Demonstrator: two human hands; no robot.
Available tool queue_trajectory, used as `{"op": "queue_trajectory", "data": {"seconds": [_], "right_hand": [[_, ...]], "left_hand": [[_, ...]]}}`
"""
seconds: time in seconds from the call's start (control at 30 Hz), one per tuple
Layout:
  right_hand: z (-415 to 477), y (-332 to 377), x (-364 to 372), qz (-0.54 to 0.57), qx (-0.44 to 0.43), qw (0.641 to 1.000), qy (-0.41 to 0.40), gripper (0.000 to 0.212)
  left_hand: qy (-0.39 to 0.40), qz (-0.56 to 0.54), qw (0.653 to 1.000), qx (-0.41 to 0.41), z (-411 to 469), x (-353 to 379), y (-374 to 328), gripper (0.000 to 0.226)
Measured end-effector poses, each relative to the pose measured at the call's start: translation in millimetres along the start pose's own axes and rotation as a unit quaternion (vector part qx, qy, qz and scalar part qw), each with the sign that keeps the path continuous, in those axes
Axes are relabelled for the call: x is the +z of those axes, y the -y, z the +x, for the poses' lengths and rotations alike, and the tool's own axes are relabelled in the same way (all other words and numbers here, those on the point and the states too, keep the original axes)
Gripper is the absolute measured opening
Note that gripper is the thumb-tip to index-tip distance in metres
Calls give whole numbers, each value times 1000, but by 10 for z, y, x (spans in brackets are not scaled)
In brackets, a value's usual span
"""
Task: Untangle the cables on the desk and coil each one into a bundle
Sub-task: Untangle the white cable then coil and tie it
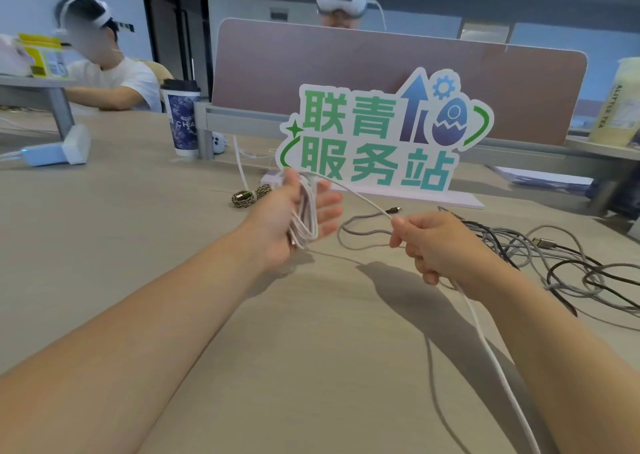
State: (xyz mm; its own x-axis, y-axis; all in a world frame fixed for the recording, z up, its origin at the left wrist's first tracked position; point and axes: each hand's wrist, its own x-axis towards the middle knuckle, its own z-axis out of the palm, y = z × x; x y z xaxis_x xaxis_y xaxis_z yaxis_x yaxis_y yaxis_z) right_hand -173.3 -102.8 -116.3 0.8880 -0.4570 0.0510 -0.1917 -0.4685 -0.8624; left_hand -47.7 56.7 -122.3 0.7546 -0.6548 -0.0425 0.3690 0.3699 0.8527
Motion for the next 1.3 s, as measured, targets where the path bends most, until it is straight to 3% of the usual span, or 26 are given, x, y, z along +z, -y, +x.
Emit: {"op": "queue_trajectory", "data": {"seconds": [0.1,0.23,0.27,0.33,0.43,0.5,0.6,0.73,0.8,0.9,1.0,1.07,1.17,1.3], "right_hand": [[-4,-12,7,18,40,998,40,38],[-12,0,26,-67,33,997,24,37],[-18,10,19,-82,13,996,12,36],[-43,39,14,-101,-44,994,4,27],[-84,92,62,-122,-141,982,-9,10],[-117,140,99,-114,-201,973,-27,9],[-165,214,118,-86,-264,959,-62,6],[-152,231,94,-35,-250,961,-110,15],[-115,197,77,-22,-200,975,-96,17],[-62,136,43,45,-106,993,-39,26],[-46,99,21,47,-43,998,-3,31],[-26,69,11,62,-22,998,3,31],[2,25,8,59,5,998,7,33],[-2,1,72,6,36,997,62,38]], "left_hand": [[-2,-181,983,32,16,-88,-114,54],[-7,-278,960,21,5,-75,-92,50],[-29,-250,968,17,19,-72,-83,48],[-106,-57,992,38,49,-60,-34,47],[-153,281,943,93,23,-5,139,48],[-95,405,903,109,-37,54,238,56],[82,489,867,46,-122,134,284,83],[289,299,897,-147,-165,110,236,90],[321,285,892,-144,-164,90,228,78],[244,294,920,-88,-136,122,236,58],[106,190,975,-38,-80,109,204,58],[43,117,992,-2,-53,91,153,59],[9,6,1000,24,-43,83,80,57],[25,-126,992,14,-39,58,22,57]]}}
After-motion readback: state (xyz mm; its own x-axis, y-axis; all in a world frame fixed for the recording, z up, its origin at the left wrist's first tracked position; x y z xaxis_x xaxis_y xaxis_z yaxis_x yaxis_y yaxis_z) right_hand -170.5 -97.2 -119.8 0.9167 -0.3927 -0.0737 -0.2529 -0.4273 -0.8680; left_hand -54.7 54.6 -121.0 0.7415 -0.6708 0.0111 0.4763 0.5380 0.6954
